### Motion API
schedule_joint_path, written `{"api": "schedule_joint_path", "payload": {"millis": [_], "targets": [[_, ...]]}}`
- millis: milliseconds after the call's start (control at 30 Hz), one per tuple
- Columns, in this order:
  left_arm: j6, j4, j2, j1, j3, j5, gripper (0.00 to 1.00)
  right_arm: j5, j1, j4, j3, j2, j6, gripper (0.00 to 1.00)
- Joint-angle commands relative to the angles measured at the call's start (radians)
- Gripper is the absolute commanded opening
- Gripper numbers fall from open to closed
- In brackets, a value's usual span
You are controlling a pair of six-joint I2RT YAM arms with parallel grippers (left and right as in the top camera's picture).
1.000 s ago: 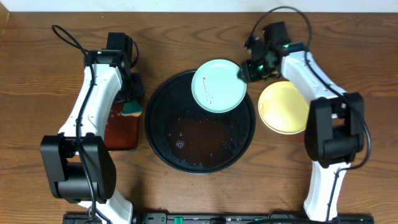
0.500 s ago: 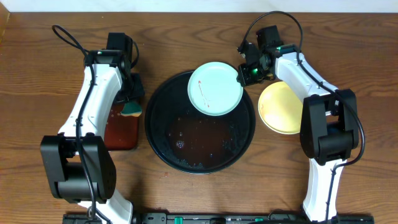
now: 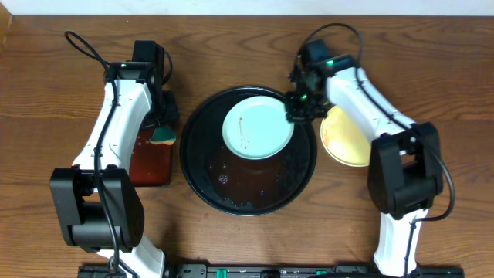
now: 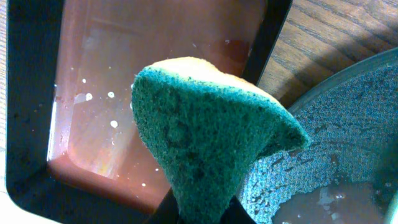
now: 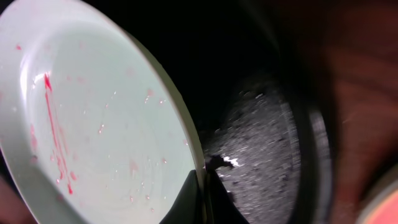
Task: Clean dirty plates on tray and stack at the side
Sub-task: 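Move right gripper to the last pale green plate rim and grip it, then scrub the held pale green plate with the sponge in left gripper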
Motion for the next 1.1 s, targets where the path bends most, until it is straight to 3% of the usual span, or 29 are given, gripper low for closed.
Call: {"api": "schedule_joint_path", "payload": {"millis": [0, 167, 267, 300, 433, 800, 1067], "targets": [[0.015, -0.002, -0.016, 0.003, 0.021, -0.005, 0.08, 0.094, 0.075, -0.003, -0.031, -0.018, 0.132, 0.01], [0.015, -0.005, -0.016, 0.003, 0.021, -0.005, 0.08, 0.151, 0.140, 0.008, -0.086, -0.018, 0.175, 0.01], [0.015, -0.005, -0.016, 0.003, 0.021, -0.005, 0.07, 0.171, 0.152, 0.011, -0.097, -0.018, 0.175, 0.13], [0.015, -0.005, -0.016, 0.003, 0.021, -0.005, 0.08, 0.185, 0.152, 0.016, -0.097, -0.018, 0.172, 0.22], [0.016, -0.005, -0.016, 0.003, 0.021, 0.045, 0.07, 0.183, 0.145, 0.096, -0.105, -0.017, 0.069, 0.31], [0.021, -0.006, -0.016, -0.039, 0.021, 0.198, 0.07, 0.143, 0.145, 0.198, -0.210, -0.002, 0.117, 0.01], [0.020, 0.061, -0.012, -0.181, -0.011, 0.197, 0.07, 0.143, 0.145, 0.219, -0.240, -0.002, 0.133, 0.01]]}}
